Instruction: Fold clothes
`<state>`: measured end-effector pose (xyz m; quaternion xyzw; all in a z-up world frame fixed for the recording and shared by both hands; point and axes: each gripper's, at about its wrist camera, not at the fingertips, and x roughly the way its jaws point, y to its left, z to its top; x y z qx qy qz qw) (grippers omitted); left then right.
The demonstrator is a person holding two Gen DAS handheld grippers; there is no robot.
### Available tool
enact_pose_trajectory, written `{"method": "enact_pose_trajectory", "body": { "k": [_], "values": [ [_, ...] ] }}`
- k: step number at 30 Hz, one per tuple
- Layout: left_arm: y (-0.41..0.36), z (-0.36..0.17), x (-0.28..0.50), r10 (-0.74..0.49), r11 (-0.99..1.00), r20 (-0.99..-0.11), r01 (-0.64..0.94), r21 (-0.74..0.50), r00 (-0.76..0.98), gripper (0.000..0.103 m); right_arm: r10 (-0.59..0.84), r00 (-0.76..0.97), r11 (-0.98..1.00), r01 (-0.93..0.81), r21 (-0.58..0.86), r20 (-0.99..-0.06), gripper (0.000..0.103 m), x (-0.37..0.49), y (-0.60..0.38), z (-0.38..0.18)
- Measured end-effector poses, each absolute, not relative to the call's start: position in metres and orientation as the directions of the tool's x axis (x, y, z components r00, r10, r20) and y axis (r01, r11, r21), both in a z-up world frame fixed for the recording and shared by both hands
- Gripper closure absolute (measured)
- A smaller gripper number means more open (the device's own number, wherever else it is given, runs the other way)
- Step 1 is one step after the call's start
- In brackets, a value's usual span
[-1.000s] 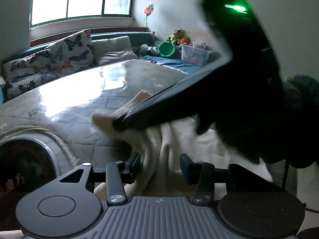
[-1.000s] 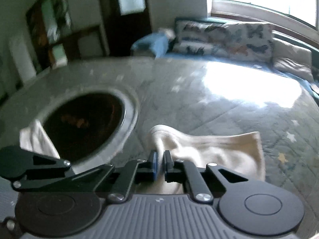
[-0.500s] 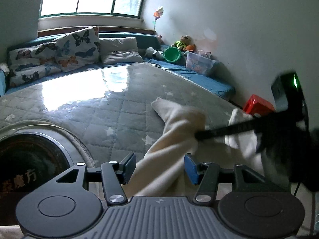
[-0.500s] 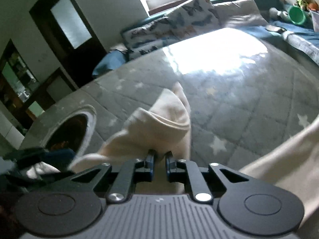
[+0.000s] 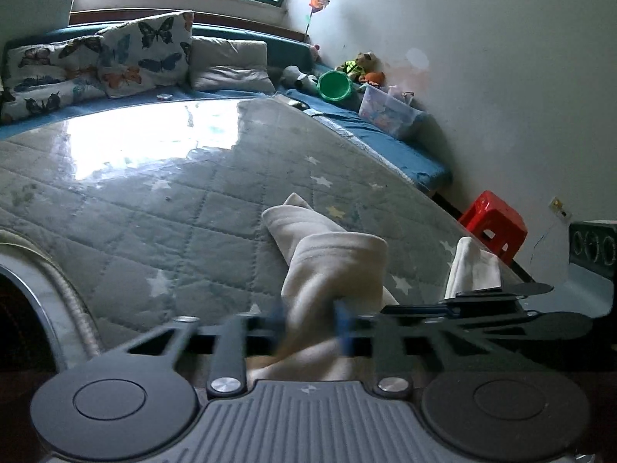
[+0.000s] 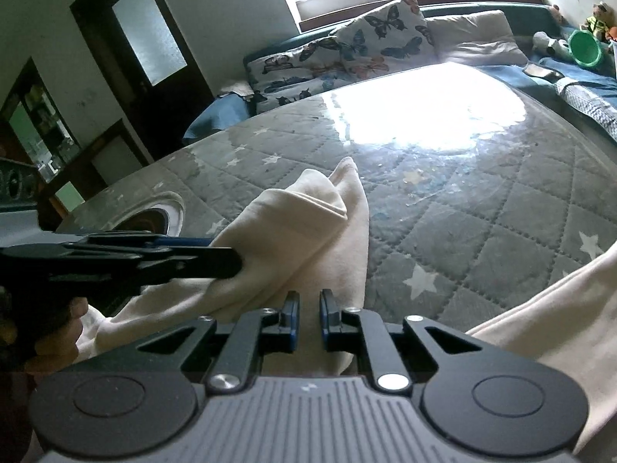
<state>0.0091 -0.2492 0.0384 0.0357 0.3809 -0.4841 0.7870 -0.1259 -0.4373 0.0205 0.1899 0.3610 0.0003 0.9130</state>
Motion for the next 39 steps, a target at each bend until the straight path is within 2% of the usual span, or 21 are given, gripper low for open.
{"method": "enact_pose_trajectory", "body": {
  "k": [2,8,13,15,17,21,24,27,32,38,39],
  "values": [
    [-0.247,0.041,0.005,-0.722,0.552,-0.626,0.791,-0.265,0.294,0.095,0.137,0.739,0.931,0.131,0.34,-0.659,0.093,-0.126,-0.437,0.021],
    [-0.236,0.073,-0.026,-0.644,0.633,-0.503,0.771,0.074,0.577,0.097,0.129,0.738,0.939,0.123,0.32,-0.662,0.091,-0.125,-0.434,0.023],
    [-0.232,0.067,-0.089,-0.739,0.421,-0.447,0.864,0.277,0.504,0.093,0.134,0.739,0.935,0.125,0.331,-0.66,0.091,-0.125,-0.434,0.023],
    [-0.231,0.054,-0.108,-0.756,0.322,-0.482,0.893,0.314,0.442,0.091,0.137,0.738,0.933,0.128,0.337,-0.661,0.091,-0.125,-0.435,0.024],
    [-0.23,0.041,-0.123,-0.759,0.252,-0.515,0.908,0.334,0.399,0.086,0.136,0.736,0.93,0.136,0.341,-0.663,0.091,-0.126,-0.437,0.026],
    [-0.229,0.031,-0.127,-0.744,0.216,-0.568,0.931,0.293,0.351,0.085,0.115,0.769,0.924,0.149,0.352,-0.629,0.089,-0.133,-0.441,0.039],
    [-0.216,0.045,-0.114,-0.784,0.248,-0.538,0.951,0.184,0.308,0.079,0.073,0.813,0.931,0.152,0.332,-0.577,0.086,-0.141,-0.444,0.055],
    [-0.21,0.063,-0.092,-0.798,0.337,-0.497,0.936,0.101,0.341,0.079,0.091,0.846,0.928,0.119,0.352,-0.526,0.086,-0.141,-0.446,0.067],
    [-0.22,0.068,-0.054,-0.74,0.456,-0.527,0.888,0.063,0.418,0.079,0.162,0.827,0.925,0.063,0.375,-0.539,0.085,-0.117,-0.442,0.06],
    [-0.241,0.053,-0.051,-0.693,0.425,-0.602,0.899,0.102,0.396,0.068,0.222,0.778,0.906,0.057,0.419,-0.587,0.082,-0.1,-0.443,0.037],
    [-0.244,0.05,-0.051,-0.686,0.42,-0.612,0.901,0.108,0.393,0.056,0.238,0.779,0.902,0.044,0.429,-0.58,0.082,-0.1,-0.445,0.036]
  ]
}}
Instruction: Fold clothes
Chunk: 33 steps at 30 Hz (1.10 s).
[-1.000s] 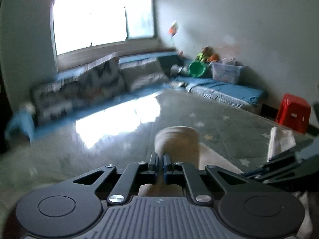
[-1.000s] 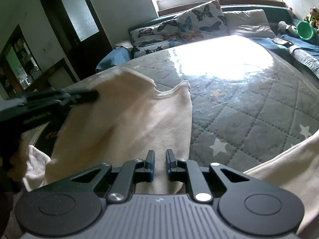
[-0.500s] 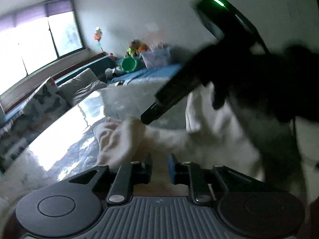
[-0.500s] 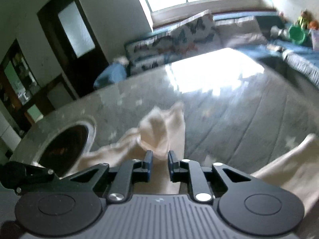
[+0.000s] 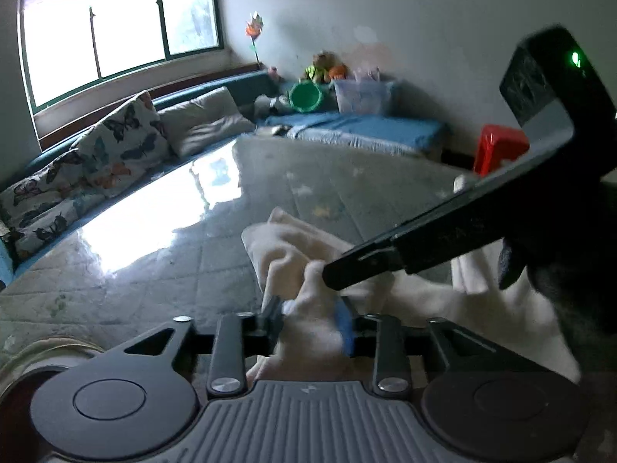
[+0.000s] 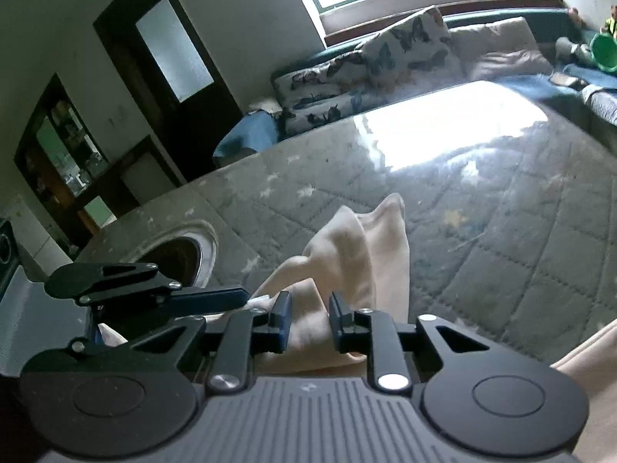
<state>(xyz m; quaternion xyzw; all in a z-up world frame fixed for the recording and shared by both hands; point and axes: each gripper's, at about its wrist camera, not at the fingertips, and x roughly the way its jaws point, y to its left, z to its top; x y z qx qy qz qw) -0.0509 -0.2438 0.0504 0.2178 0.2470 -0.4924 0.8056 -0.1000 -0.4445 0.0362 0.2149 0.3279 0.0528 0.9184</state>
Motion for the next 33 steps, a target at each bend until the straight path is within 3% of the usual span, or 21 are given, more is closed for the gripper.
{"method": "enact_pose_trajectory", "body": {
  "k": [6,8,10,12,17,21,24,26,27,33],
  "values": [
    [-0.243,0.045,-0.048,-0.712,0.402,-0.602,0.913,0.071,0.361,0.053,0.336,0.799,0.883,-0.083,0.462,-0.498,0.087,-0.108,-0.447,0.046],
    [-0.243,0.045,-0.047,-0.724,0.393,-0.595,0.918,0.061,0.35,0.062,0.34,0.805,0.885,-0.099,0.454,-0.486,0.087,-0.11,-0.446,0.051],
    [-0.244,0.045,-0.048,-0.724,0.393,-0.59,0.917,0.073,0.357,0.083,0.327,0.819,0.884,-0.088,0.46,-0.471,0.087,-0.113,-0.449,0.056],
    [-0.242,0.047,-0.053,-0.726,0.399,-0.575,0.912,0.095,0.378,0.09,0.288,0.834,0.894,-0.059,0.445,-0.47,0.086,-0.117,-0.452,0.059],
    [-0.234,0.05,-0.062,-0.737,0.396,-0.544,0.909,0.131,0.4,0.092,0.225,0.835,0.905,0.012,0.425,-0.502,0.085,-0.12,-0.46,0.055],
    [-0.244,0.048,-0.052,-0.719,0.408,-0.571,0.906,0.114,0.396,0.07,0.203,0.834,0.898,0.05,0.437,-0.513,0.085,-0.117,-0.465,0.05],
    [-0.251,0.046,-0.048,-0.721,0.397,-0.583,0.913,0.096,0.375,0.069,0.202,0.836,0.889,0.061,0.453,-0.51,0.085,-0.119,-0.469,0.048],
    [-0.257,0.044,-0.05,-0.718,0.377,-0.589,0.918,0.119,0.371,0.075,0.194,0.835,0.894,0.066,0.444,-0.515,0.085,-0.119,-0.469,0.048],
    [-0.259,0.042,-0.053,-0.715,0.37,-0.589,0.919,0.137,0.376,0.089,0.192,0.834,0.895,0.068,0.442,-0.517,0.085,-0.119,-0.47,0.048],
    [-0.242,0.052,-0.049,-0.716,0.46,-0.512,0.872,0.166,0.475,0.097,0.171,0.836,0.898,0.087,0.432,-0.522,0.085,-0.117,-0.473,0.048]
  ]
}}
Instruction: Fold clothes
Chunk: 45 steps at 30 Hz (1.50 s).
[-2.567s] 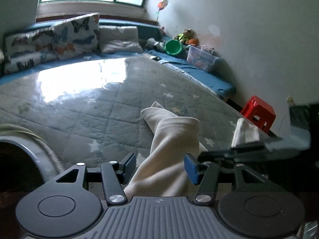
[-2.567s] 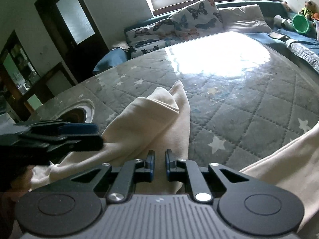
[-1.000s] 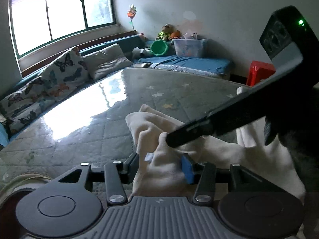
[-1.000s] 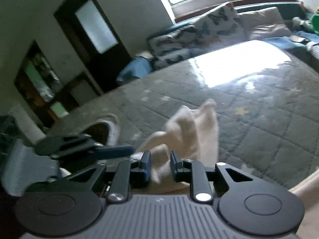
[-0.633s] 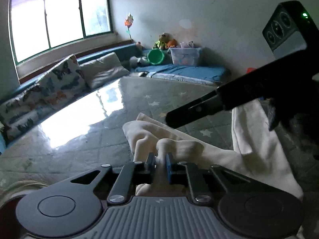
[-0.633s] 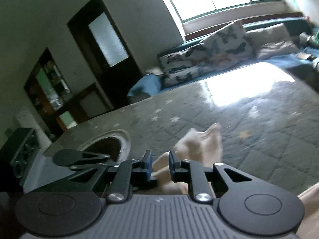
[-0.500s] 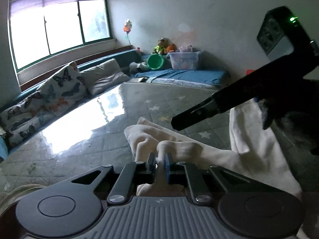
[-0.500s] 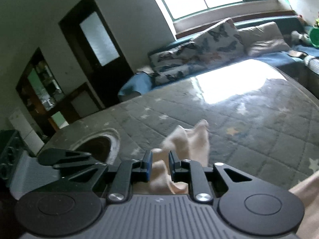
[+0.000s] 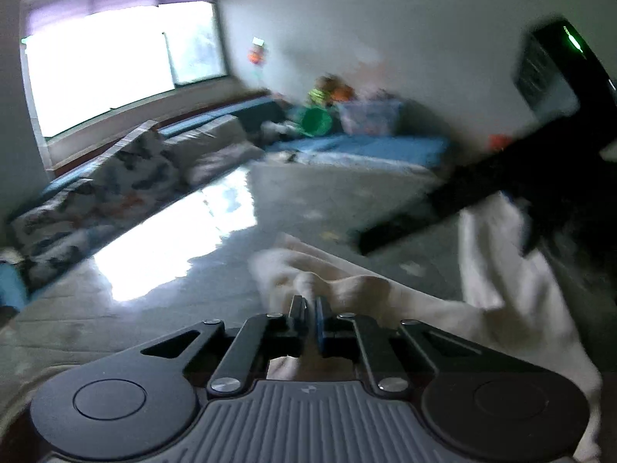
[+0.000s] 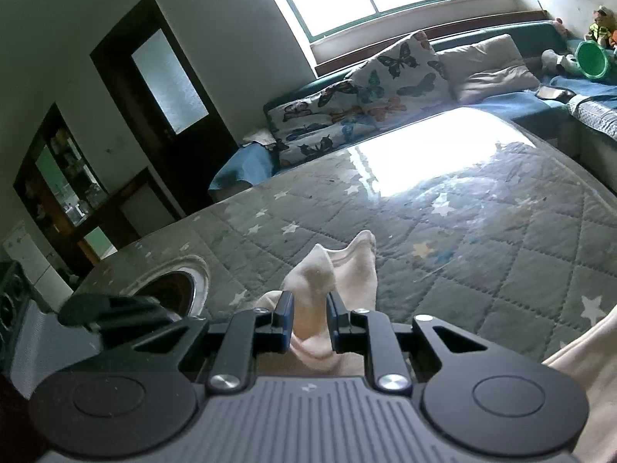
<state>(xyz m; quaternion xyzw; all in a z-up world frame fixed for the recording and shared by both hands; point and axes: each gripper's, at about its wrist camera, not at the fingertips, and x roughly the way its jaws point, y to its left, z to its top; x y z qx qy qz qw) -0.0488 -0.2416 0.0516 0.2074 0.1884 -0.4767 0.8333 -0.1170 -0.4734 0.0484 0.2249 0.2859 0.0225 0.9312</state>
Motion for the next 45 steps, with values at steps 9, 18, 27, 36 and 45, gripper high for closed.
{"method": "enact_pose_trajectory", "body": {
  "k": [9,18,27,36,45],
  "values": [
    [-0.19,0.066,0.032,-0.458,0.805,-0.446,0.572,0.157,0.769,0.097,0.09,0.812,0.92,0.153,0.361,-0.576,0.085,-0.091,-0.477,0.046],
    [-0.168,0.037,0.068,-0.345,0.847,-0.523,0.499,0.184,0.779,0.098,-0.013,0.746,0.955,0.205,0.212,-0.666,0.073,-0.041,-0.474,0.034],
    [-0.15,0.039,0.073,-0.43,0.826,-0.569,0.56,0.064,0.701,0.072,-0.019,0.726,0.965,0.193,0.177,-0.688,0.073,-0.025,-0.467,0.025],
    [-0.159,0.026,0.075,-0.421,0.808,-0.608,0.583,0.086,0.673,0.077,-0.011,0.718,0.974,0.164,0.154,-0.696,0.095,-0.018,-0.463,0.026],
    [-0.159,0.025,0.092,-0.357,0.848,-0.579,0.515,0.128,0.733,0.101,-0.058,0.728,0.98,0.172,0.1,-0.683,0.1,0.001,-0.464,0.031]
  ]
}}
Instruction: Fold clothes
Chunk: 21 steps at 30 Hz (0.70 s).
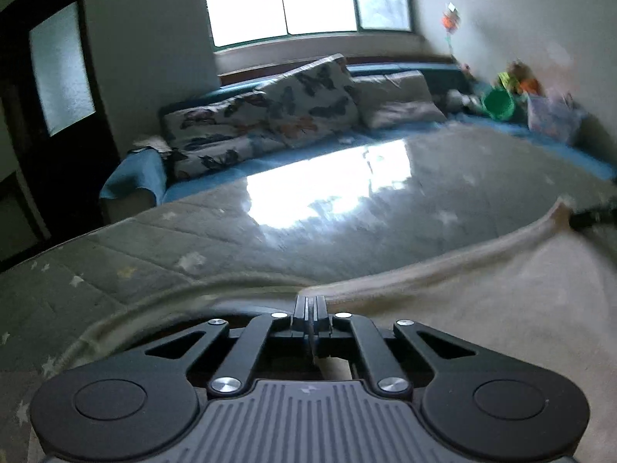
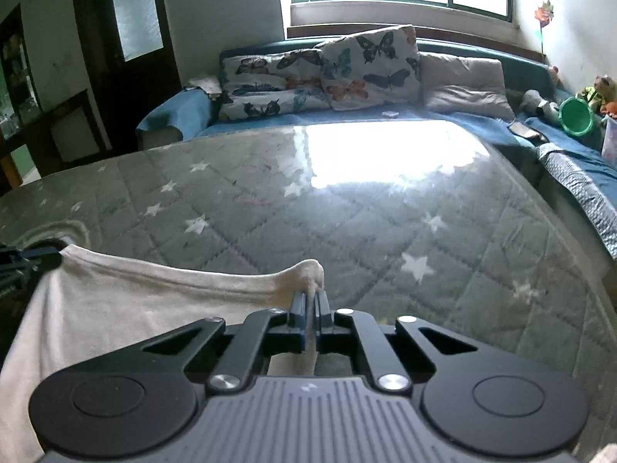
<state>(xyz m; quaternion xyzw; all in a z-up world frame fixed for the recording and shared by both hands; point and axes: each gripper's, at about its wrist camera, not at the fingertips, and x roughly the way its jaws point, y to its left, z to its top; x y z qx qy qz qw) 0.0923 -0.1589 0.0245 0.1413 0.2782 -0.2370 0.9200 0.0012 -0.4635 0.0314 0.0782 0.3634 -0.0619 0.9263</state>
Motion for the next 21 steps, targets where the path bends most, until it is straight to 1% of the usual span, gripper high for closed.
{"method": "enact_pose_trajectory", "body": {
  "k": [6,9,11,12,13,14,15,19,20,21],
  "values": [
    [-0.157,0.029,0.115,-0.322,0.859,-0.559,0.484,0.166,0.764,0.101,-0.088,0.747,0.979,0.187,0.082,-0.659,0.1,0.026,-0.461,0.037],
    [-0.156,0.023,0.127,-0.302,0.871,-0.565,0.463,0.165,0.768,0.101,-0.102,0.744,0.979,0.192,0.066,-0.661,0.099,0.037,-0.458,0.033],
    [-0.155,0.017,0.134,-0.266,0.883,-0.579,0.437,0.175,0.77,0.101,-0.112,0.729,0.981,0.189,0.04,-0.675,0.099,0.044,-0.455,0.028],
    [-0.152,0.015,0.137,-0.257,0.889,-0.589,0.426,0.167,0.766,0.1,-0.118,0.721,0.983,0.182,0.022,-0.683,0.098,0.046,-0.453,0.025],
    [-0.147,0.015,0.139,-0.26,0.895,-0.602,0.423,0.143,0.755,0.098,-0.124,0.72,0.985,0.172,0.002,-0.683,0.097,0.047,-0.451,0.024],
    [-0.143,0.014,0.142,-0.264,0.9,-0.615,0.419,0.12,0.743,0.098,-0.129,0.723,0.986,0.164,-0.012,-0.679,0.094,0.047,-0.449,0.025],
    [-0.138,0.016,0.142,-0.269,0.904,-0.614,0.414,0.104,0.743,0.097,-0.128,0.724,0.987,0.16,-0.017,-0.678,0.092,0.045,-0.449,0.027],
    [-0.118,0.03,0.132,-0.269,0.911,-0.604,0.402,0.093,0.75,0.097,-0.103,0.731,0.992,0.123,-0.018,-0.675,0.091,0.03,-0.444,0.039],
    [-0.112,0.035,0.127,-0.273,0.913,-0.599,0.4,0.086,0.752,0.096,-0.096,0.732,0.993,0.113,-0.019,-0.674,0.089,0.025,-0.443,0.043],
    [-0.105,0.039,0.123,-0.269,0.915,-0.595,0.393,0.087,0.758,0.089,-0.089,0.734,0.994,0.104,-0.019,-0.673,0.084,0.021,-0.442,0.046]
  ]
}}
